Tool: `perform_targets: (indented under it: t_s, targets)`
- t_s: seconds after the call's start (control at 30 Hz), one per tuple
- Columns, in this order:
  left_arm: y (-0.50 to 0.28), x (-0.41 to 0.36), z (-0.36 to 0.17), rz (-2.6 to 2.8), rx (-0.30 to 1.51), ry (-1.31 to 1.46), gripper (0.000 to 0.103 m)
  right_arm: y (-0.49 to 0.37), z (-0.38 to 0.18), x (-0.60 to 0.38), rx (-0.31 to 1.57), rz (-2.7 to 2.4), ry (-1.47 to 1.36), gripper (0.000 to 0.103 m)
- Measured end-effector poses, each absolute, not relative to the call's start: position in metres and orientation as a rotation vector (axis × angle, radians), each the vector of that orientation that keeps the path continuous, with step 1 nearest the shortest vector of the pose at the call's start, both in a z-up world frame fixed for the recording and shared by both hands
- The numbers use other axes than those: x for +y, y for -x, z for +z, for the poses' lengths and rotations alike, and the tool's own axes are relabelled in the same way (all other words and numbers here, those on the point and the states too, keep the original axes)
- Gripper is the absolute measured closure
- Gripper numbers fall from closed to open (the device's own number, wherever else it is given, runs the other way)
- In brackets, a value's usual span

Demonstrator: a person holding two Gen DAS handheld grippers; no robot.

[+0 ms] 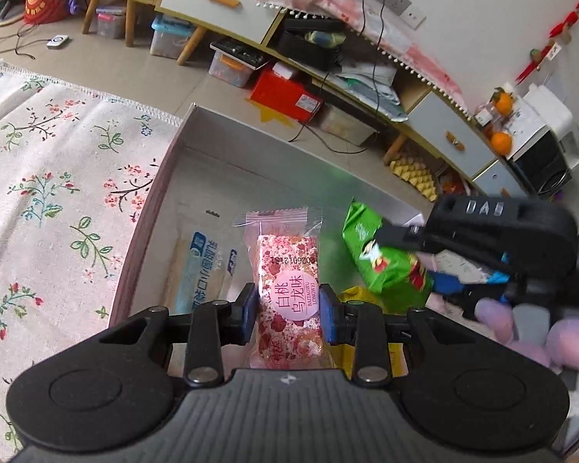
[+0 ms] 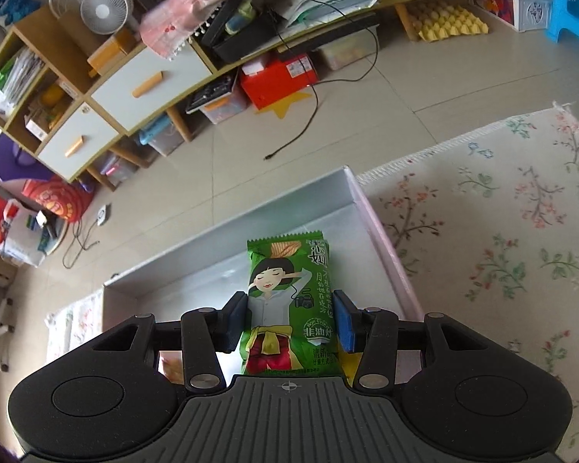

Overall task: Organize snacks
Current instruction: 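Lower both held snacks into the pink box and open both tools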

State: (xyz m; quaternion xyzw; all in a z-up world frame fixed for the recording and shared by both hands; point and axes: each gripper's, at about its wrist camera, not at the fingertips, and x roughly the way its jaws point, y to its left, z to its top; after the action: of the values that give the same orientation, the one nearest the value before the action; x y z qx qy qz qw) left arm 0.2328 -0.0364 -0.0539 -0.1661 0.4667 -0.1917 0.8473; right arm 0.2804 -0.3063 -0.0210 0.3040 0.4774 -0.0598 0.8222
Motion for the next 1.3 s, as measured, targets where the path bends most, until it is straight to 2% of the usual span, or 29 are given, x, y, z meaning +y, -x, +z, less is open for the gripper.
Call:
perform_targets:
  t_s: [0.3, 0.53, 0.6, 0.73, 0.87, 0.93, 1.0, 1.3]
  targets:
    - [-0.236, -0.035, -0.057, -0.362, 0.989, 0.338, 0.072, -0.283, -0.017, -0.304, 0.966, -0.047, -0.717, 0.057]
    - [-0.235, -0.038, -0.054, -0.345, 0.977, 0.309, 0.067, -0.279, -0.009, -0.305, 0.961, -0.052, -0.683, 0.056]
    - [-0.234, -0.038, -0.053, -0.346, 0.973, 0.304, 0.059, -0.276, -0.006, -0.305, 0.96, -0.053, -0.669, 0.056]
    - [-0.23, -0.039, -0.048, -0.347, 0.962, 0.287, 0.053, -0.269, 0.0, -0.308, 0.964, -0.045, -0.671, 0.056]
    - [-0.223, -0.041, -0.041, -0.352, 0.94, 0.262, 0.04, -0.258, 0.01, -0.312, 0.962, -0.041, -0.665, 0.05]
    - [-0.218, -0.042, -0.037, -0.354, 0.93, 0.24, 0.038, -0.251, 0.017, -0.315, 0.958, -0.036, -0.658, 0.047]
    - [-0.214, -0.042, -0.033, -0.355, 0.922, 0.225, 0.032, -0.244, 0.023, -0.317, 0.949, -0.038, -0.65, 0.041]
    - [-0.191, -0.043, -0.011, -0.356, 0.902, 0.156, 0.012, -0.207, 0.049, -0.324, 0.93, -0.024, -0.636, 0.028]
